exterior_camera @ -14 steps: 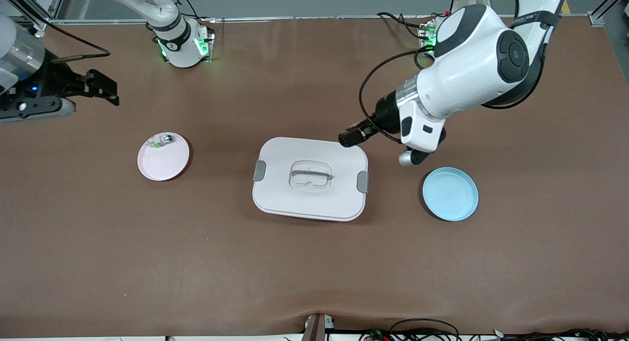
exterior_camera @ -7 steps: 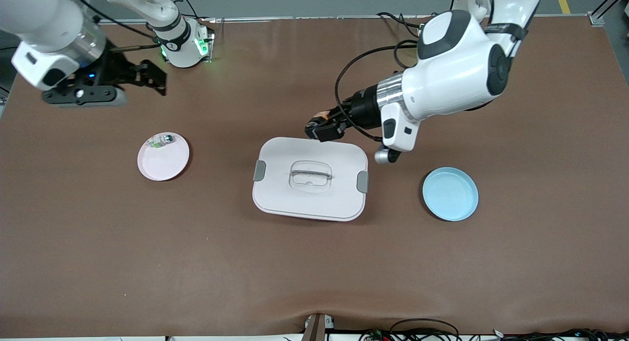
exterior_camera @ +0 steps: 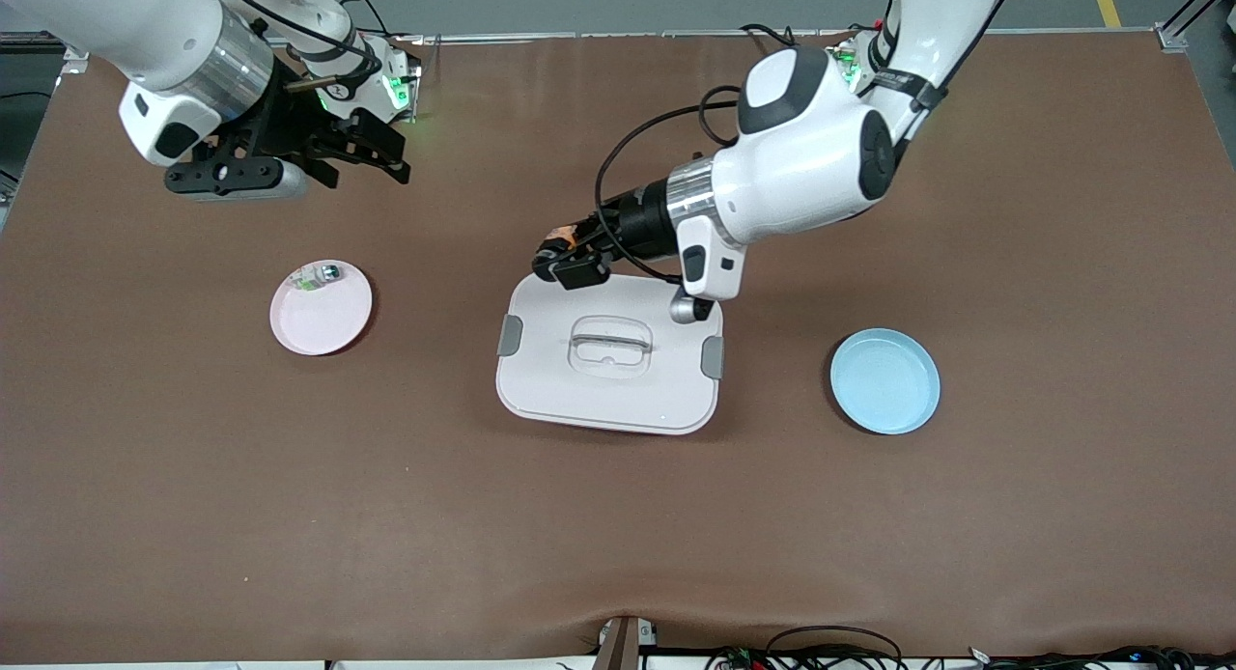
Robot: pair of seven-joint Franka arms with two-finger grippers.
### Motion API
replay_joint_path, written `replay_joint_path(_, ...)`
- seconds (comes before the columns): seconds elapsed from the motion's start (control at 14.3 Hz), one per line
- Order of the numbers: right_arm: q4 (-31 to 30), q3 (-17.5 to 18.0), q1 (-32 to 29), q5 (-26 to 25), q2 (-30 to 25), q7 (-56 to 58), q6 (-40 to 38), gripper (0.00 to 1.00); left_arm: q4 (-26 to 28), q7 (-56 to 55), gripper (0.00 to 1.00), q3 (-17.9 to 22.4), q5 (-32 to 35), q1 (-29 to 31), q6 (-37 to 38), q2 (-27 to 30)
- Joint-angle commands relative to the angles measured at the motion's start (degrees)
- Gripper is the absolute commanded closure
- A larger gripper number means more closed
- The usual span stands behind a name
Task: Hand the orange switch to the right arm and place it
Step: 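Carry the switch over the box while the right gripper reaches toward it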
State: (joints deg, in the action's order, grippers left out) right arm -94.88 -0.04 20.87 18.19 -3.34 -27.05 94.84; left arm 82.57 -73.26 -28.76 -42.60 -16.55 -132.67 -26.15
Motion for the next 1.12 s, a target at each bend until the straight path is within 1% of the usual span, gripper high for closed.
replay_joint_path(0.0, -9.7, -0.4, 0.8, 4.7, -6.3, -4.4, 7.7, 0.00, -1.6, -0.8, 1.00, -0.1, -2.6, -0.7, -1.4, -1.2)
replay_joint_path(0.14, -10.2, -0.5, 3.4, 6.4, -6.3, -8.5, 11.5, 0.00, -1.6, -1.4, 1.00, -0.1, -2.8, -1.1, -1.6, -1.2)
replay_joint_path(0.35, -10.4, -0.5, 8.0, 6.4, -5.9, -14.3, 21.8, 0.00, -1.6, -1.7, 1.00, -0.1, -2.8, -1.1, -1.6, -1.7)
replay_joint_path(0.56, -14.2, -0.5, 11.3, 6.4, -6.0, -15.5, 32.2, 0.00, -1.6, -1.8, 1.00, -0.1, -2.7, -1.8, -3.6, -2.6)
replay_joint_path(0.7, -15.1, -0.5, 11.9, 6.4, -5.8, -15.5, 34.2, 0.00, -1.6, -1.8, 1.00, 0.0, -2.7, -1.9, -3.9, -2.8)
replay_joint_path(1.05, -15.3, -0.6, 12.0, 5.5, -4.1, -14.5, 34.1, 0.00, -1.6, -1.9, 1.00, 0.0, -2.7, -1.9, -3.9, -2.7)
